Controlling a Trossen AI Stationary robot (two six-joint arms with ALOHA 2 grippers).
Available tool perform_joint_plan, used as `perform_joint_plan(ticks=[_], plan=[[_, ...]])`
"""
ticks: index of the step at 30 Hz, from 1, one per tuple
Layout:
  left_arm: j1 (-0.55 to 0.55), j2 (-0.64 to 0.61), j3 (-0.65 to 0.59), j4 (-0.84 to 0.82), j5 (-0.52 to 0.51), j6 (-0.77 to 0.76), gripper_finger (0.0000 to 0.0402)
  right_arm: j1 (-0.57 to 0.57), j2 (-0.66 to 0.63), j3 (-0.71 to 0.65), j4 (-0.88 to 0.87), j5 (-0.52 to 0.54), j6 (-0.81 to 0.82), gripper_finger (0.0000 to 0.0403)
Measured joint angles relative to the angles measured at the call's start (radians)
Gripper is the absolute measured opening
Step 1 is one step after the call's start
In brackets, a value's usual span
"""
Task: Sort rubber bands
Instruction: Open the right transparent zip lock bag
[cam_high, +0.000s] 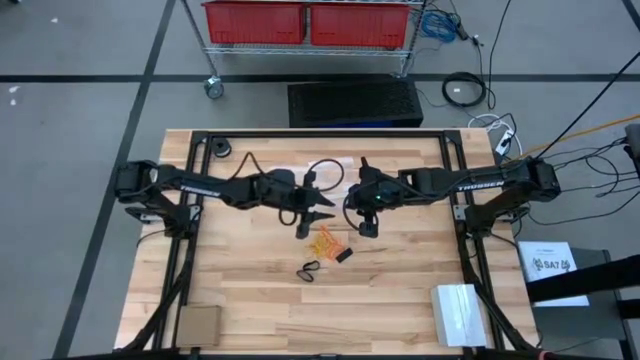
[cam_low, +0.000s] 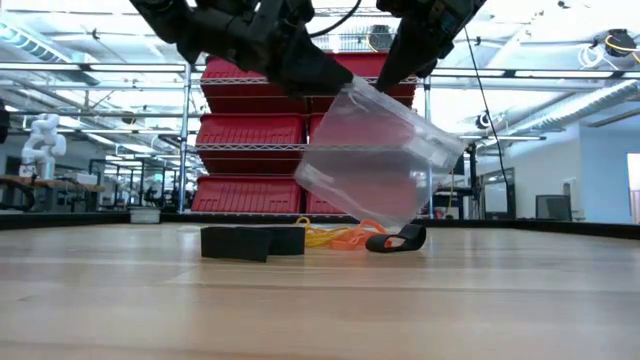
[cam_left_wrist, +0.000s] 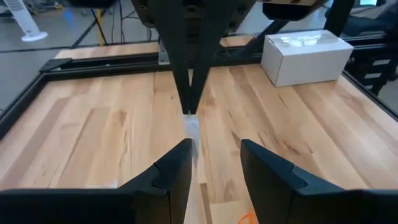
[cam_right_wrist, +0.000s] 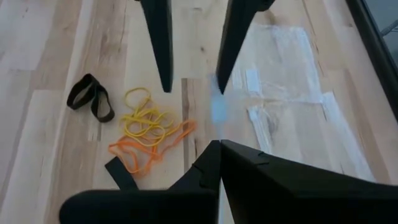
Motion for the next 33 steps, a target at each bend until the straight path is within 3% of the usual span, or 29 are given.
perform_joint_plan(ticks=[8, 17, 28, 33], plan=[[-0.002, 0.001, 0.003, -0.013, -0.015, -0.006, 0.0104, 0.0, 0.0, 0.0, 0.001, -0.003, 0.004, 0.0], [-0.002, 0.001, 0.003, -0.014, -0.06, -0.008, 0.0008, 0.007, -0.001, 0.0, 0.001, -0.003, 0.03, 0.0003], [-0.002, 0.001, 0.003, -0.111, -0.072, 0.044, 0.0004, 0.027, -0.009, -0.006, -0.054, 0.0, 0.149, 0.0093], [-0.012, -0.006, -0.002, -0.234, -0.207, 0.089, 0.0003, 0.058, 0.052, -0.122, 0.045, 0.013, 0.149, 0.0122]])
